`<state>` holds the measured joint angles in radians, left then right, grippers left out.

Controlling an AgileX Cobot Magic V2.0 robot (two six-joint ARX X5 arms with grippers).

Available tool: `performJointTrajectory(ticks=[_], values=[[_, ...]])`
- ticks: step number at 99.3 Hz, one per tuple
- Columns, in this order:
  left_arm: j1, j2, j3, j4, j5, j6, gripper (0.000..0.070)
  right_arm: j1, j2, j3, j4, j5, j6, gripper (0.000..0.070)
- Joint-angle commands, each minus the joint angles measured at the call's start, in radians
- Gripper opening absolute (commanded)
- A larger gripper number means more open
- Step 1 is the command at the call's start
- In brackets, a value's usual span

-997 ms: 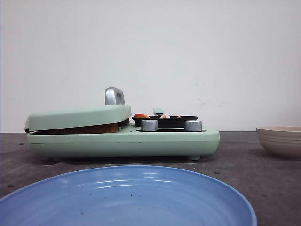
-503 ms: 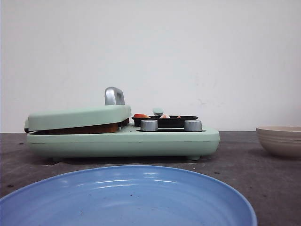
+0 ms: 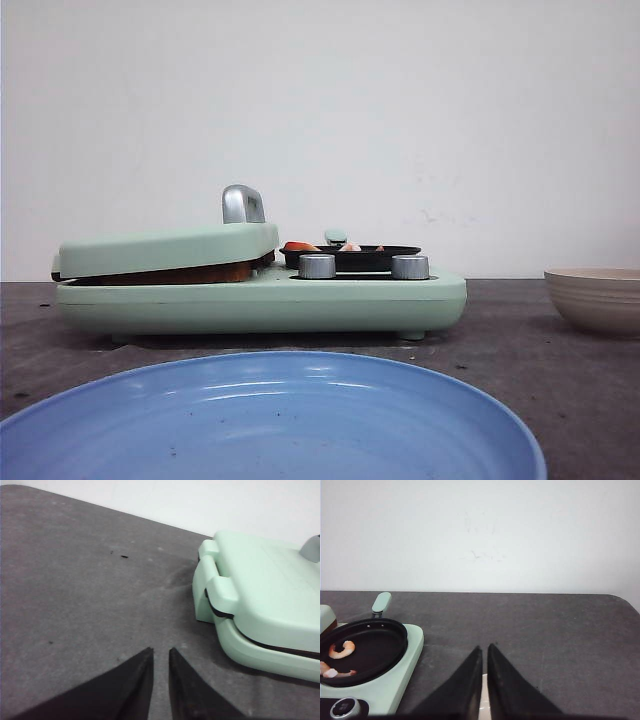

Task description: Make breakfast with bread and shrimp

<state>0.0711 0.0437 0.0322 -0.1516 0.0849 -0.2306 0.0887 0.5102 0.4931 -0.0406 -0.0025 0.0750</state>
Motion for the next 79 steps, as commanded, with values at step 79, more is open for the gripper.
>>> performJointTrajectory(ticks=[79], values=[[-0.089, -0.041, -0.018, -0.031, 0.028, 0.018, 0.0, 0.002, 0.003, 0.01, 0.011, 0.003, -0.005, 0.0006]])
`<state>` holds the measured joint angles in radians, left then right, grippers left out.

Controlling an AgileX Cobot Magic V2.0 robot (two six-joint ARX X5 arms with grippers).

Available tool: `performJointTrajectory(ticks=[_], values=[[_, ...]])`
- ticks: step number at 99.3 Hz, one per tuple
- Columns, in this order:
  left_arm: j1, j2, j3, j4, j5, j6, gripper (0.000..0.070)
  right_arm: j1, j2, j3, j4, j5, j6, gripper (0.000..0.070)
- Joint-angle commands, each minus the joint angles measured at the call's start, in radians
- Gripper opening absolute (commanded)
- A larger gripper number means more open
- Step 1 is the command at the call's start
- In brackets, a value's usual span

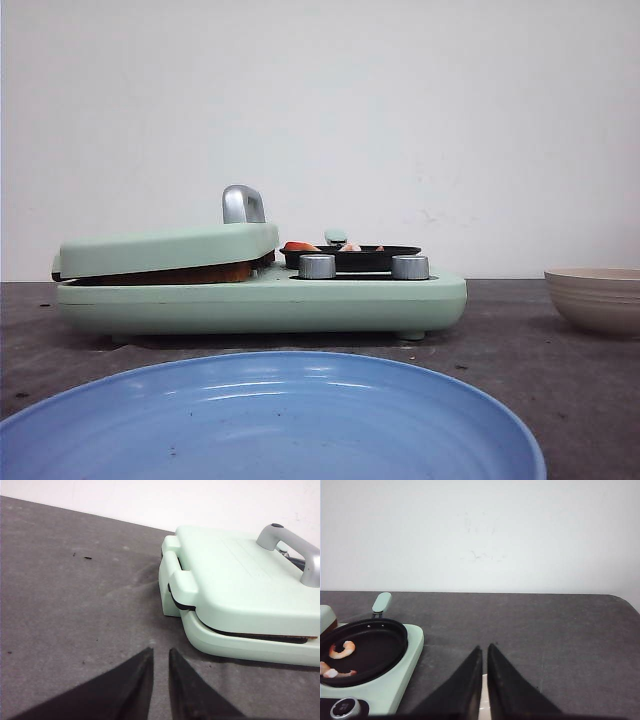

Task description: Make breakfast with bread and shrimp

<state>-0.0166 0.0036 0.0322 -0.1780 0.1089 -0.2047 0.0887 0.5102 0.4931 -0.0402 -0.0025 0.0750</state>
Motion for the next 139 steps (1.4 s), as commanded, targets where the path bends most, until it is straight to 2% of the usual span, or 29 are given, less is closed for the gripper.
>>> performJointTrajectory(ticks=[1, 65, 92, 97, 108, 113, 126, 139], values=[[-0.001, -0.001, -0.018, -0.004, 0.004, -0.008, 0.0, 0.002, 0.003, 0.01, 0.011, 0.003, -0.005, 0.0006], [-0.001, -0.001, -0.018, -0.004, 0.004, -0.008, 0.0, 0.002, 0.0, 0.01, 0.01, 0.002, -0.005, 0.0006], [-0.001, -0.001, -0.018, -0.004, 0.003, -0.008, 0.0, -0.008, -0.227, 0.01, 0.01, 0.006, -0.005, 0.0006], [-0.001, -0.001, -0.018, -0.004, 0.004, -0.008, 0.0, -0.008, -0.275, 0.006, 0.009, 0.036, -0.009, 0.0006], [-0.001, -0.001, -0.018, -0.004, 0.003, -0.008, 0.0, -0.02, -0.344, -0.041, 0.011, 0.223, -0.034, 0.0004], [-0.001, -0.001, -0.018, -0.004, 0.003, -0.008, 0.0, -0.032, -0.357, -0.08, 0.013, 0.265, -0.066, 0.0004], [-0.001, -0.001, -0.018, -0.004, 0.004, -0.008, 0.0, -0.071, -0.388, -0.206, 0.033, 0.261, -0.119, 0.0004], [-0.001, -0.001, -0.018, -0.004, 0.004, -0.008, 0.0, -0.088, -0.447, -0.307, 0.034, 0.237, -0.119, 0.0004]])
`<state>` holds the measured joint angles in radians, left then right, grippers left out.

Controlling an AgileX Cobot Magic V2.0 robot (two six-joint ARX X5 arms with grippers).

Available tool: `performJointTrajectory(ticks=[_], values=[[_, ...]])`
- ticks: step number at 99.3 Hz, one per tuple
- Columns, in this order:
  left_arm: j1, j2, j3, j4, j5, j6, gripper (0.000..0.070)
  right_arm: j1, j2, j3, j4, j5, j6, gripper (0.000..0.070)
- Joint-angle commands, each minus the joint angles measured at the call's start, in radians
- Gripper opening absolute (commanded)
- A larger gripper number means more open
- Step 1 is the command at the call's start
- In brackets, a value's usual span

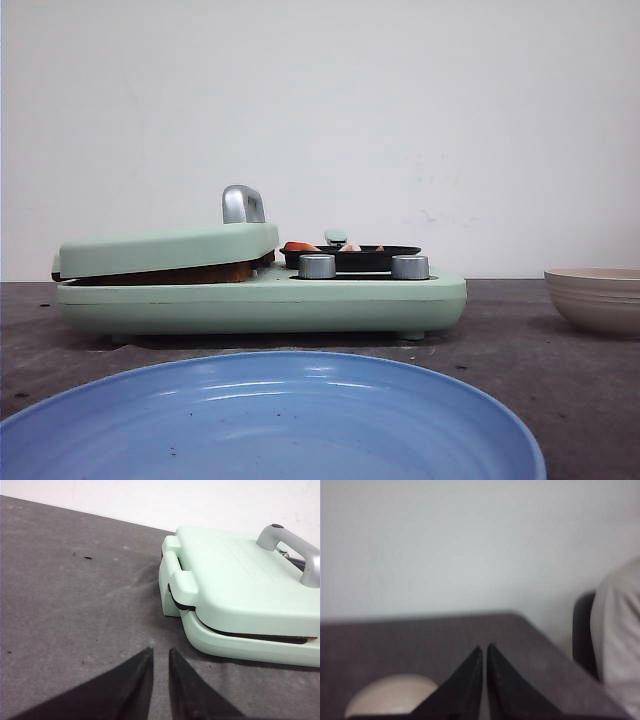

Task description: Make breakfast with bread and shrimp

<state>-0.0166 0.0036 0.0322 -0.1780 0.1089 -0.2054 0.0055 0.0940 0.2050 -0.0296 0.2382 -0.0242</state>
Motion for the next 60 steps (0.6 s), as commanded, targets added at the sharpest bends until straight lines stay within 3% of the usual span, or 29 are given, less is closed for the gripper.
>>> performJointTrajectory(ticks=[1, 22, 60], values=[[-0.001, -0.001, -0.018, -0.004, 0.004, -0.007, 0.0, -0.006, -0.036, -0.026, 0.024, -0.004, -0.02, 0.0004], [-0.001, -0.001, -0.018, -0.005, 0.004, -0.007, 0.0, -0.021, -0.09, -0.126, 0.019, -0.002, -0.016, 0.0004], [-0.001, -0.001, -0.018, -0.004, 0.004, -0.007, 0.0, -0.021, -0.09, -0.134, -0.218, -0.029, -0.01, 0.0004]])
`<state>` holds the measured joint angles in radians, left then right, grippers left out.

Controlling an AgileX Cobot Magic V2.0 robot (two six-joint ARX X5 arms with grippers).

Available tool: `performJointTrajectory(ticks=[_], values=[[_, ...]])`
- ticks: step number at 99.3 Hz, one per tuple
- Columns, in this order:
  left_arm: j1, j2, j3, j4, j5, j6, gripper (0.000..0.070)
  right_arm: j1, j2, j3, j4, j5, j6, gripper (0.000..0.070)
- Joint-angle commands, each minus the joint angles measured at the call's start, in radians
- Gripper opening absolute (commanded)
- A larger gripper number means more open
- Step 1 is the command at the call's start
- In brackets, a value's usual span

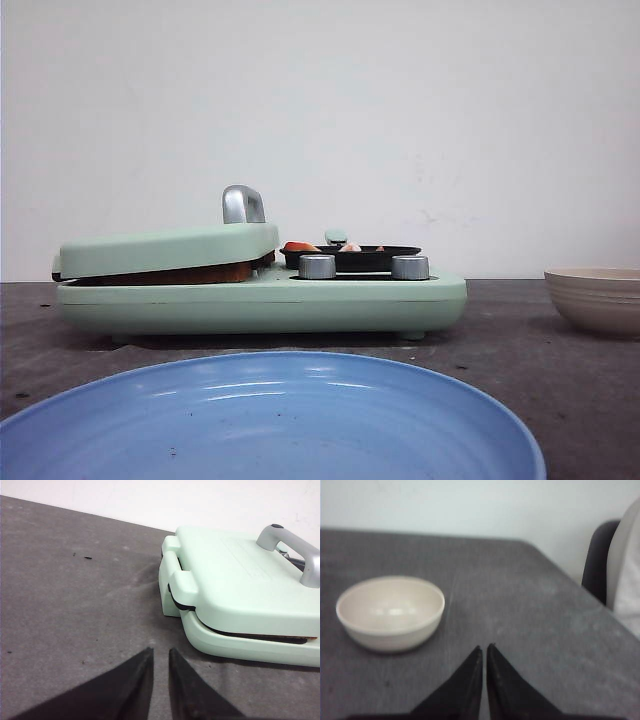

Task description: Make breakfast with bread and shrimp

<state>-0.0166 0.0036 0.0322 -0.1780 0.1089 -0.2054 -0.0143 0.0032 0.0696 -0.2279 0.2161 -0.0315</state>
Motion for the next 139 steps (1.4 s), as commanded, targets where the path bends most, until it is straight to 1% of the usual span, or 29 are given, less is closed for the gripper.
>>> performJointTrajectory(ticks=[1, 11, 16, 28, 37, 61, 139], values=[[-0.001, -0.001, -0.018, -0.005, 0.004, -0.007, 0.0, 0.0, 0.0, 0.001, -0.027, -0.009, -0.002, 0.0004], [-0.001, -0.001, -0.018, -0.004, 0.004, -0.007, 0.0, 0.0, 0.0, -0.001, -0.09, -0.065, -0.002, 0.0004], [-0.001, -0.001, -0.018, -0.005, 0.004, -0.007, 0.0, 0.0, 0.0, -0.008, -0.095, -0.094, -0.003, 0.0004], [0.0, 0.0, -0.018, -0.005, 0.004, -0.007, 0.0, 0.0, 0.0, -0.023, -0.039, -0.091, -0.003, 0.0004], [-0.001, -0.001, -0.018, -0.005, 0.003, -0.007, 0.0, 0.002, 0.0, -0.06, 0.064, -0.092, -0.002, 0.0004], [-0.001, 0.0, -0.018, -0.005, 0.004, -0.007, 0.0, 0.025, 0.0, -0.057, 0.071, -0.092, -0.003, 0.0004], [-0.001, -0.001, -0.018, -0.005, 0.004, -0.007, 0.0, 0.026, 0.0, -0.057, 0.071, -0.088, -0.003, 0.0004]])
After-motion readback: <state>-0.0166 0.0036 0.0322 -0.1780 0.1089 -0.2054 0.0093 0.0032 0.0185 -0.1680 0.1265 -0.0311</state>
